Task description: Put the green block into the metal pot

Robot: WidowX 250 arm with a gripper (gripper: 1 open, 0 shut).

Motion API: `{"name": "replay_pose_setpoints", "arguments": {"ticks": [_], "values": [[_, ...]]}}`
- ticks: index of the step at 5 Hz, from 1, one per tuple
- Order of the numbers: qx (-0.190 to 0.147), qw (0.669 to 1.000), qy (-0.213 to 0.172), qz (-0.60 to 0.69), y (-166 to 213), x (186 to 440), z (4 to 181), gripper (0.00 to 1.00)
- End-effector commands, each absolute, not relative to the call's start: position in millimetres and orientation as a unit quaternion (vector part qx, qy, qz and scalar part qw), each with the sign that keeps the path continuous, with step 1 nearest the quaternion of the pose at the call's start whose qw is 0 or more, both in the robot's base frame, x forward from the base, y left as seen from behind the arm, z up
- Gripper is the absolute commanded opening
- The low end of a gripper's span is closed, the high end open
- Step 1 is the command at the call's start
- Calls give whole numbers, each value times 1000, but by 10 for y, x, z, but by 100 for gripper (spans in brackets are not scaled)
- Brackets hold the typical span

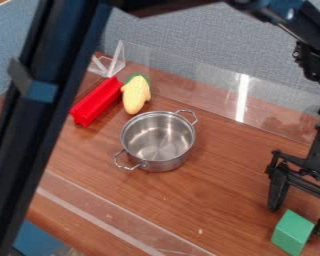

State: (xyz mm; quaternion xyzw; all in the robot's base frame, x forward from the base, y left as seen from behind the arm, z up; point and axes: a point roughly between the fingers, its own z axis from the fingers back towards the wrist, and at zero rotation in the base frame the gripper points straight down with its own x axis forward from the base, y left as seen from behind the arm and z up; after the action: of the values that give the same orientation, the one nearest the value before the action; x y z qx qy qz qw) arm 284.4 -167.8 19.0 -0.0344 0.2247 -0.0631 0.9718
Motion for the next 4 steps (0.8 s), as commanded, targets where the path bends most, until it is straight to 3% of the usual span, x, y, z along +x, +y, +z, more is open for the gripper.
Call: {"name": "replay_pose_setpoints", "arguments": {"ticks": [1, 4], "values": [[-56, 974, 211, -64, -1805, 2905, 316, 100], [-57, 970, 232, -52, -1801, 2898, 318, 100]]}}
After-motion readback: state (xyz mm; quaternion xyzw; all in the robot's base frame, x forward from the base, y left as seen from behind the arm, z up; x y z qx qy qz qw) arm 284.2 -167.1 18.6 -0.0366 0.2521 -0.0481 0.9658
